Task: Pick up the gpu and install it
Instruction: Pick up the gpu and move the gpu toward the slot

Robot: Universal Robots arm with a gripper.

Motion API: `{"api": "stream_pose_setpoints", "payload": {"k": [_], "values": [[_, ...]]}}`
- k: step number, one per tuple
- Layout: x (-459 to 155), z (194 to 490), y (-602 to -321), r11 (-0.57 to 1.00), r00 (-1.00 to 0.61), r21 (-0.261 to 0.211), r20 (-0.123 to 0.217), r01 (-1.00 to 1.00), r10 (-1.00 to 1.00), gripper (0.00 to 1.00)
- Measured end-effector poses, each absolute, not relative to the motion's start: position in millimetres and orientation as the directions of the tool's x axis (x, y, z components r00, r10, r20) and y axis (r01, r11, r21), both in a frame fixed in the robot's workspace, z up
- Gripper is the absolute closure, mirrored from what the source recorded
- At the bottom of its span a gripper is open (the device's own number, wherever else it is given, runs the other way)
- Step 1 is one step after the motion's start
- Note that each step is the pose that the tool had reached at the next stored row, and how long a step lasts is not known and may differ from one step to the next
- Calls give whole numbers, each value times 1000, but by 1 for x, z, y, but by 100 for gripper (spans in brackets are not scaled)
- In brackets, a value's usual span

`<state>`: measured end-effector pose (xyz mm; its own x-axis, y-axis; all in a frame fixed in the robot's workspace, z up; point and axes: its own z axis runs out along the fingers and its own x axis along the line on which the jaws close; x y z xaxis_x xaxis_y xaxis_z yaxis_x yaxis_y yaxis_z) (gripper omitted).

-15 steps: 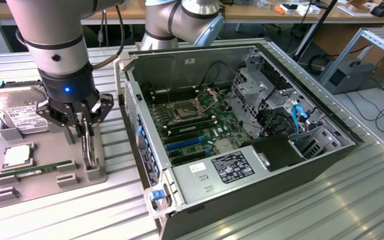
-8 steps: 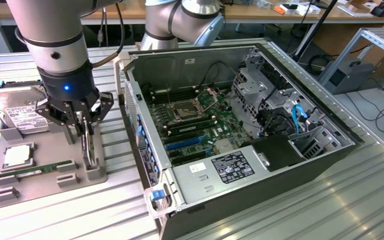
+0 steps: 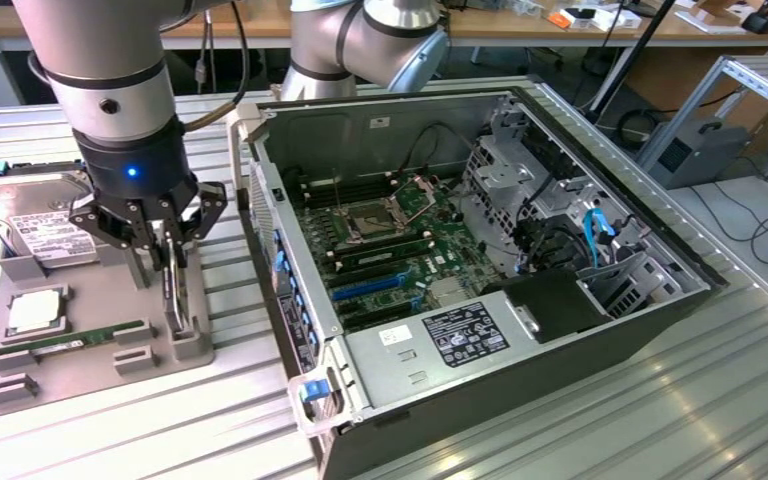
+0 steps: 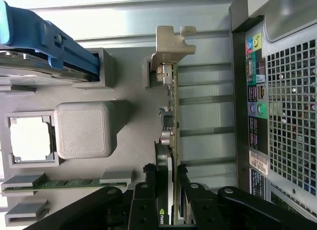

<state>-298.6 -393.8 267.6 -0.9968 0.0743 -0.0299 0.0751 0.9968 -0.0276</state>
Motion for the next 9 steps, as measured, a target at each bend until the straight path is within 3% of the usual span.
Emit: {"api": "stream_pose_setpoints", "payload": {"k": [9], "values": [[-299, 272, -394, 997, -997, -28, -30, 75, 74, 73]]}}
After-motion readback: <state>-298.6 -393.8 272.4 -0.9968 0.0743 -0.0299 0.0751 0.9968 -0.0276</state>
